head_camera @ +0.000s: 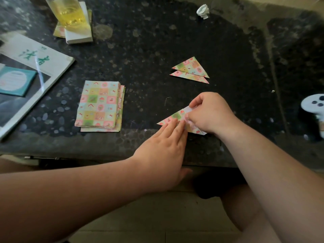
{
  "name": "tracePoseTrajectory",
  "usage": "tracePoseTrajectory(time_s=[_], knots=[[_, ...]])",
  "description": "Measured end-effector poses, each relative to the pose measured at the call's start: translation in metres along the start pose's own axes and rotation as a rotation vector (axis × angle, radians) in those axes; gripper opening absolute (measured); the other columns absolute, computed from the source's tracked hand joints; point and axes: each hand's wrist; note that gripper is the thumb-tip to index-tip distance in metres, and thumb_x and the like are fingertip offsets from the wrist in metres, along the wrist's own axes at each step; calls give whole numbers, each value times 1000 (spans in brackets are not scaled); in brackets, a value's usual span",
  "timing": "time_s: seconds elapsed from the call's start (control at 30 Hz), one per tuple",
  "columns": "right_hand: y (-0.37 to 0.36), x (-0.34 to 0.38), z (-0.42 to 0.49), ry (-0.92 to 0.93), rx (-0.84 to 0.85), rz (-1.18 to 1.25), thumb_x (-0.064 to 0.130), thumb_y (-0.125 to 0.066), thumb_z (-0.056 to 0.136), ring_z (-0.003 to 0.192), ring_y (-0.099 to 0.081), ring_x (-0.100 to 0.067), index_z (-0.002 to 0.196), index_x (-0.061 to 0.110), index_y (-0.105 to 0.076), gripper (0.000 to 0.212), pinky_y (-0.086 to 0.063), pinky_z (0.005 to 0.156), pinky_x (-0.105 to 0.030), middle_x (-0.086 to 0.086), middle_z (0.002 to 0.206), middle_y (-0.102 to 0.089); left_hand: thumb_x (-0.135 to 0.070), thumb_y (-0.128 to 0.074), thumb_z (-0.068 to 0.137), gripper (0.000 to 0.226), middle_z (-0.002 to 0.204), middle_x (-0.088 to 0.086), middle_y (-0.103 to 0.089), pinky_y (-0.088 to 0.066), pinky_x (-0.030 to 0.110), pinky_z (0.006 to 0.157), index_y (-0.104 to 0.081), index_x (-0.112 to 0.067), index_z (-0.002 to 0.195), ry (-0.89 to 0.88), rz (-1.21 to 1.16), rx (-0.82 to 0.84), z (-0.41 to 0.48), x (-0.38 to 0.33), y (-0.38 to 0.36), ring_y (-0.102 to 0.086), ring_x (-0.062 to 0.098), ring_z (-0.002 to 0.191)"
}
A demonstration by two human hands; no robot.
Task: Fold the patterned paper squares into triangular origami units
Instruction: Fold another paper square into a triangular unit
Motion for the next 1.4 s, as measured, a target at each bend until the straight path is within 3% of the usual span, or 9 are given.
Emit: tracePoseTrajectory(time_s=[0.6,0.77,0.97,1.2,1.4], knots=[[0,1,2,-17,-7,19,12,-81,85,100,-59,-16,104,30,-60,33,-42,57,-22,3,109,-60,-69,-28,99,97,168,20,12,1,49,127,6,-2,160,5,19,-71,4,2,-6,15,36,155],[0,2,3,-11,-6,5,11,-81,85,102,-59,-16,104,29,-58,34,-48,71,-27,2,111,-61,-70,-25,99,96,168,19,13,1,47,127,5,-3,160,5,13,-94,6,3,-7,15,34,155],[0,2,3,-2,-5,-15,11,-79,87,98,-58,-15,97,30,-59,29,-40,59,-21,3,107,-60,-83,-24,87,112,168,17,16,3,45,127,9,-4,160,14,-31,-101,9,2,-9,19,31,155],[3,2,-1,18,10,-45,12,-78,88,98,-56,-15,95,30,-60,26,-44,63,-24,4,104,-57,-91,-35,81,123,164,24,22,13,47,123,15,-11,160,14,9,-127,8,-6,-9,22,38,152],[4,3,-4,20,-8,-46,12,-77,89,99,-55,-14,97,29,-61,24,-49,76,-27,4,104,-58,-94,-44,73,128,163,34,8,-7,62,123,3,-15,161,10,65,-127,17,-15,-9,4,53,151]])
Point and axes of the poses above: each hand's wrist, its own z-axis towards the middle knuckle, its own y-axis out of the back of the hand, x = y × z
